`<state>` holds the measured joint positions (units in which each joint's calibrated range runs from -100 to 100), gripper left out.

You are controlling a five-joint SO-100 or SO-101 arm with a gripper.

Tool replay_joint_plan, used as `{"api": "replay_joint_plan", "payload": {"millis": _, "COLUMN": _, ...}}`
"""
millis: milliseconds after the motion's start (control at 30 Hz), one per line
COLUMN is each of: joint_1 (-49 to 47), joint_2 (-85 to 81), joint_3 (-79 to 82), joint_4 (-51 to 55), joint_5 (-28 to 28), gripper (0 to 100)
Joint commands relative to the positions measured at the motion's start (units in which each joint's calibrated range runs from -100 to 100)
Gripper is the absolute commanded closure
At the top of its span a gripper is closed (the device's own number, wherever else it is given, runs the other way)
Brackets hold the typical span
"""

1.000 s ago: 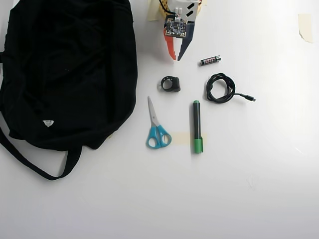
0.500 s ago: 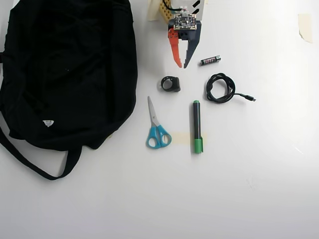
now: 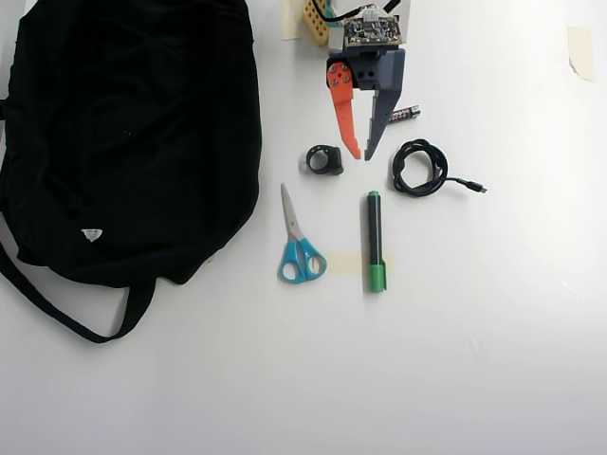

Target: Put the green marker into the black bag

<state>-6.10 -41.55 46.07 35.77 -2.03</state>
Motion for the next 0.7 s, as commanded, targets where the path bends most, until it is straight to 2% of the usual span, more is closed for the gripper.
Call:
{"api": "replay_joint_plan", "payload": {"millis": 0, "joint_1": -0.5, "joint_2": 6.0, "joint_3": -7.7, "joint_4": -5.2, "joint_5": -0.3, "gripper": 98}}
{"api": "replay_joint_plan", "payload": {"millis": 267, "joint_1": -0.6, "joint_2": 17.9, "joint_3": -21.4, "joint_4": -10.4, "joint_5": -0.3, "gripper": 98}}
{"api": "replay_joint_plan", "payload": {"millis": 667, "joint_1": -0.6, "joint_2": 34.7, "joint_3": -43.7, "joint_4": -11.0, "joint_5": -0.2, "gripper": 98}}
